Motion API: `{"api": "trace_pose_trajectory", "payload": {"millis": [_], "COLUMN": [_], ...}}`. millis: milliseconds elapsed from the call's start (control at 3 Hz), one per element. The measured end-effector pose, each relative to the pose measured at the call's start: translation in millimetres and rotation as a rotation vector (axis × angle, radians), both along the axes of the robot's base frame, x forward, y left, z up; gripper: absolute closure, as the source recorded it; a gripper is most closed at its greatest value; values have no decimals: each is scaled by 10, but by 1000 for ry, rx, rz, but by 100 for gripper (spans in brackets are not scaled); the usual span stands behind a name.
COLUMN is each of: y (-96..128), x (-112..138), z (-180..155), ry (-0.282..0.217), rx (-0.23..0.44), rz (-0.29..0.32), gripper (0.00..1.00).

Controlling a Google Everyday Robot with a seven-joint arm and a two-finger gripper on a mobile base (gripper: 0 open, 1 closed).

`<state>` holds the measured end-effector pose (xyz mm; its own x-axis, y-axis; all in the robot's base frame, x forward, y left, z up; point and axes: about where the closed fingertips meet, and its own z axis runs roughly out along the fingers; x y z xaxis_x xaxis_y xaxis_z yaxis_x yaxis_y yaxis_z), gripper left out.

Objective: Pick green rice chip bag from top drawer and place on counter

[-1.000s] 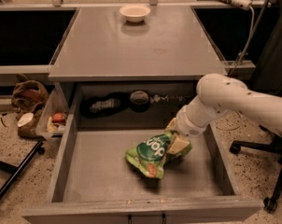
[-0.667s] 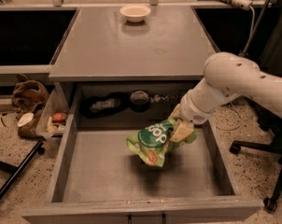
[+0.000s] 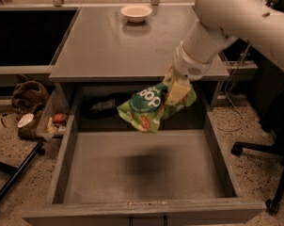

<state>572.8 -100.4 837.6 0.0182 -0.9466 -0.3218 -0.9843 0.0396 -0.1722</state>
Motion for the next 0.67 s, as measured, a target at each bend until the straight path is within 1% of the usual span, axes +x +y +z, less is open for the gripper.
{"api": "trace_pose_trajectory", "payload": {"millis": [333,667], "y": [243,525], "x": [347,824], "z": [504,788], "ry": [-61,-165], "rx": [-54,-100], "rz": [42,72], "gripper": [100,100]}}
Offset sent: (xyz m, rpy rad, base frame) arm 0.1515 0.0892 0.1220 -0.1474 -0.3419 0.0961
